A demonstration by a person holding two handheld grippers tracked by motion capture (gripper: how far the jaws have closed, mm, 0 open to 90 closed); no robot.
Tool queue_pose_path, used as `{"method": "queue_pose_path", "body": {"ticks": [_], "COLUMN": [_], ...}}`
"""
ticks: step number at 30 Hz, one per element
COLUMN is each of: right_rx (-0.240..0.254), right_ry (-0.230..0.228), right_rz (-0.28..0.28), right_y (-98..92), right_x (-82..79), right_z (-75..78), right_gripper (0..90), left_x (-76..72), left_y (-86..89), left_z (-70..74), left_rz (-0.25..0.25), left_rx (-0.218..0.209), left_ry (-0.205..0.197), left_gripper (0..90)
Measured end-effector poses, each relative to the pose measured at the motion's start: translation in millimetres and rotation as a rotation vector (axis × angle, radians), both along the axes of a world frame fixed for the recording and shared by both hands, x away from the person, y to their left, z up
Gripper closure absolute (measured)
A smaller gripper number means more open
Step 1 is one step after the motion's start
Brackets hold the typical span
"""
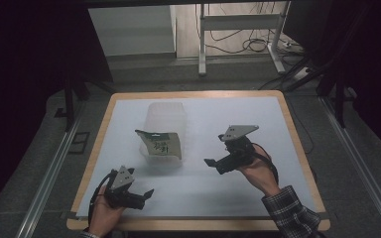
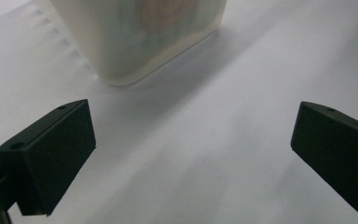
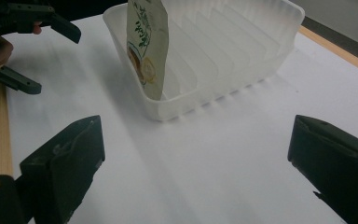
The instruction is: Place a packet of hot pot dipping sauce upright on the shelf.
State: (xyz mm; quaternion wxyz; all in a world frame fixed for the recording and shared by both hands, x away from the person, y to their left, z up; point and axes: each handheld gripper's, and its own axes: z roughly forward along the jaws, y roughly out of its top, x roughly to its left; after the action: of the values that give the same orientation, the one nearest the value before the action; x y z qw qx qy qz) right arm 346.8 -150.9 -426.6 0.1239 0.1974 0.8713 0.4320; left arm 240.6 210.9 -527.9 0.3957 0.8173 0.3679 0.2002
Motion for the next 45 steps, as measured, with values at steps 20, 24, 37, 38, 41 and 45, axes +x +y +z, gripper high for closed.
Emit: {"method": "queue_pose_path", "body": {"ticks": [20,24,37,38,41,45], "right_rx": [-0.001,-0.001,-0.014,-0.016,-0.015,-0.023], "right_ry": [0.000,0.010,0.045,0.048,0.046,0.038], "right_rz": [-0.068,-0.079,-0.113,-0.117,-0.128,-0.146], "right_y": [-29.1,-33.5,-48.6,-50.1,-54.4,-60.5], "right_x": [-10.2,-11.7,-14.7,-15.3,-17.0,-21.0], "right_z": [-6.8,-10.1,-24.1,-24.5,-25.1,-24.7], "right_gripper": [2.8,2.3,1.1,1.0,0.5,0.0], "left_x": [0.0,-0.2,-0.4,-0.4,-0.3,-0.3], "left_y": [-0.2,-0.4,-0.7,-0.5,-0.1,-0.5], "left_z": [0.2,0.3,0.1,0.2,0.3,0.2], "left_rz": [0.001,0.003,0.008,0.009,0.009,0.010], "left_rx": [0.005,0.004,-0.003,-0.002,-0.002,0.001], "left_ry": [-0.004,-0.004,-0.007,-0.007,-0.007,-0.007], "left_gripper": [0.0,0.0,0.0,0.0,0.0,0.0]}}
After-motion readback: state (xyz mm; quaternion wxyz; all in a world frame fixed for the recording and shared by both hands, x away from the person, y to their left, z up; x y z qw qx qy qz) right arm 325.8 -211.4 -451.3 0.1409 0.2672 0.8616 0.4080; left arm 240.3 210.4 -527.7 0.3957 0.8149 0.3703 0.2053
